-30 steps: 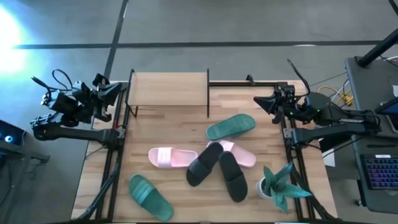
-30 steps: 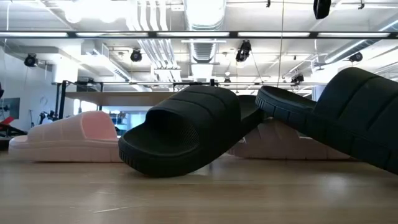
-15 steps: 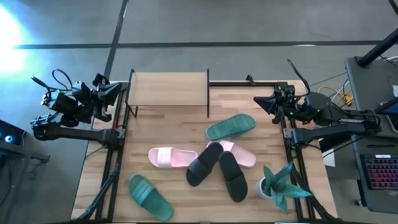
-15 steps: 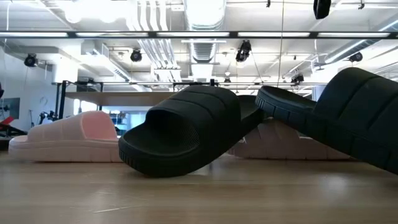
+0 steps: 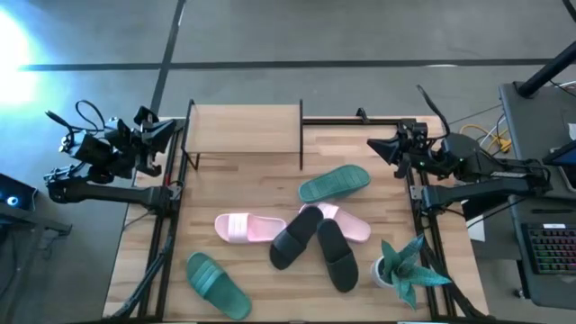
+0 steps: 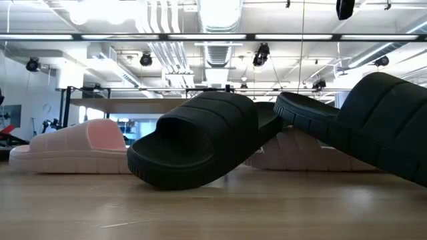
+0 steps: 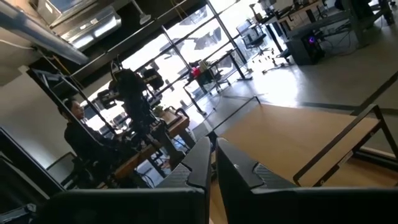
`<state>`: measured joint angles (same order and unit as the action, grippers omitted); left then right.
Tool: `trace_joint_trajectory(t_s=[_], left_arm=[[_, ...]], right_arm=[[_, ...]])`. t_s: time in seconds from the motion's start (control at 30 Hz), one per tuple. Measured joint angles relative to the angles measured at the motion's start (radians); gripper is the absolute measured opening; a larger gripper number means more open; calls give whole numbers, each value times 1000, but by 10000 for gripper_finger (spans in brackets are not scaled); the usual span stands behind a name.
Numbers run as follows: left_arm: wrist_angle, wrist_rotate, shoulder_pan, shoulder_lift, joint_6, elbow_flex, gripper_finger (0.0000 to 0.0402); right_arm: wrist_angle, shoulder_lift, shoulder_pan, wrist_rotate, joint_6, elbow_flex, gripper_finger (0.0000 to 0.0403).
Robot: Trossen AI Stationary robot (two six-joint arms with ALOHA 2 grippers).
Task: Pick and place slides into the shelf
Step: Put the top green slide on the shelf
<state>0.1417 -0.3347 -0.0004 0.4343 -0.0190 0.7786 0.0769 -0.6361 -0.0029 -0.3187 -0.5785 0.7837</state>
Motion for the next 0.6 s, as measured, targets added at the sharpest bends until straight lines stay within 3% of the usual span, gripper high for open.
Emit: trace_joint_trajectory(t_s=[0.13, 0.37, 0.6], left_arm=[[3, -1, 0, 0, 2, 0, 0], [166, -3, 0, 9, 82, 1, 0], [180, 6, 0, -10, 43, 1, 0]], right_arm=[[-53, -26, 0, -20, -4, 0, 18], [-115, -141, -19, -23, -8, 0, 18], [-83, -311, -72, -26, -225, 28, 27]])
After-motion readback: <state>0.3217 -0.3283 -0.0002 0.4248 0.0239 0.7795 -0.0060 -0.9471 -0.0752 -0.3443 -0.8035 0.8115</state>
